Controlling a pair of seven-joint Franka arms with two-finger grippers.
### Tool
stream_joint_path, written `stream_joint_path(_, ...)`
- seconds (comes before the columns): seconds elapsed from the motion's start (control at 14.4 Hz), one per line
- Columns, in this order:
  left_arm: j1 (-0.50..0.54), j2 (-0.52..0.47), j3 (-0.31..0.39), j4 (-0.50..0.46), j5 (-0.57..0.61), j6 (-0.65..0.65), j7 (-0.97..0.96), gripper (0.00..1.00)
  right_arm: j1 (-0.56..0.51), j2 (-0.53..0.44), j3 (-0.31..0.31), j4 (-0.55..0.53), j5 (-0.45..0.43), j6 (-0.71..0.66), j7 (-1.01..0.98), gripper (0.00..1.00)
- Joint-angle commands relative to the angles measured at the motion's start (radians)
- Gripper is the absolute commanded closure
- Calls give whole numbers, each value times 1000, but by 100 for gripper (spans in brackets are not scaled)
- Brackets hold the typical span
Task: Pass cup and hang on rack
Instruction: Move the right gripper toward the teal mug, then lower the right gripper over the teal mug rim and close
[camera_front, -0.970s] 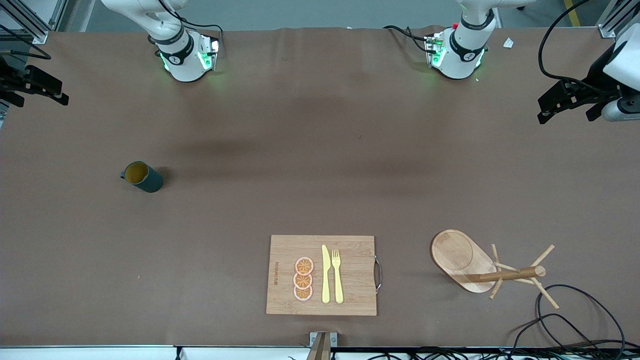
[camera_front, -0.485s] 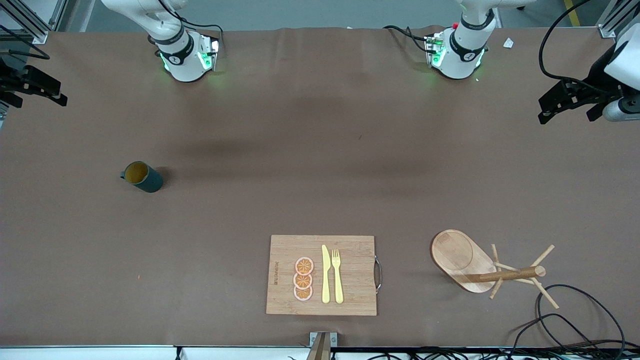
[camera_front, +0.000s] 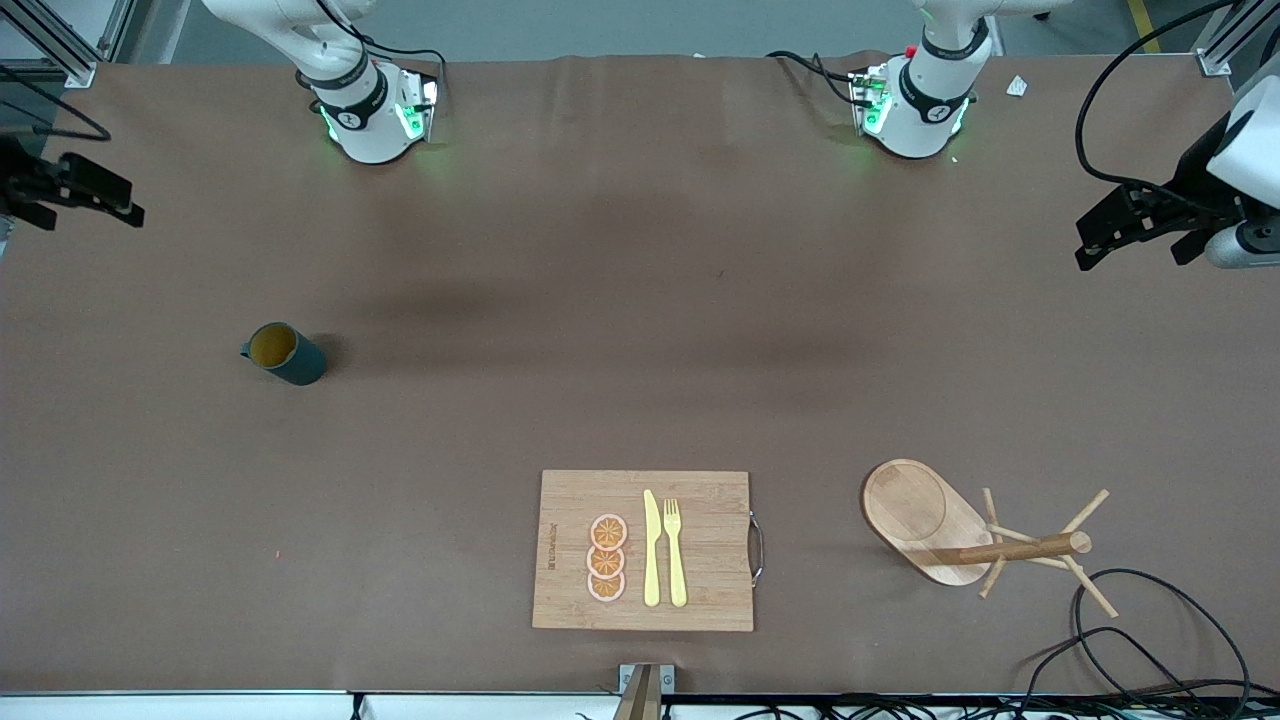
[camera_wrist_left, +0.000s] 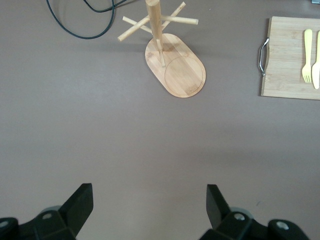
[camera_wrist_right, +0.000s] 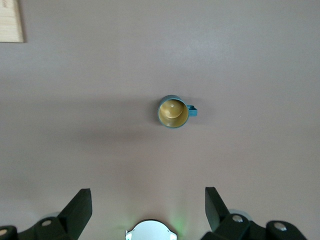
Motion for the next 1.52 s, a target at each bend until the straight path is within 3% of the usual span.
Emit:
stream_joint_path(0.0, 5, 5, -3, 17, 4, -3, 15, 0, -7, 132, -1, 46, 9, 5, 0, 0)
stream_joint_path(0.35, 6, -4, -3, 19, 11, -16, 6, 0, -8, 214, 0, -13, 13, 91, -217, 0)
stream_joint_path(0.55, 22, -9, -3, 19, 14, -30, 14, 0, -24, 222, -1, -173, 17, 284, -417, 0)
stream_joint_path(1.04, 26, -12, -3, 20, 14, -46, 14, 0, -51, 265, -1, -443, 17, 643, -664, 0)
stream_joint_path(1.46, 26, -27, -5, 20, 14, -79, 17, 0, -100, 331, -1, -515, 17, 813, -866, 0)
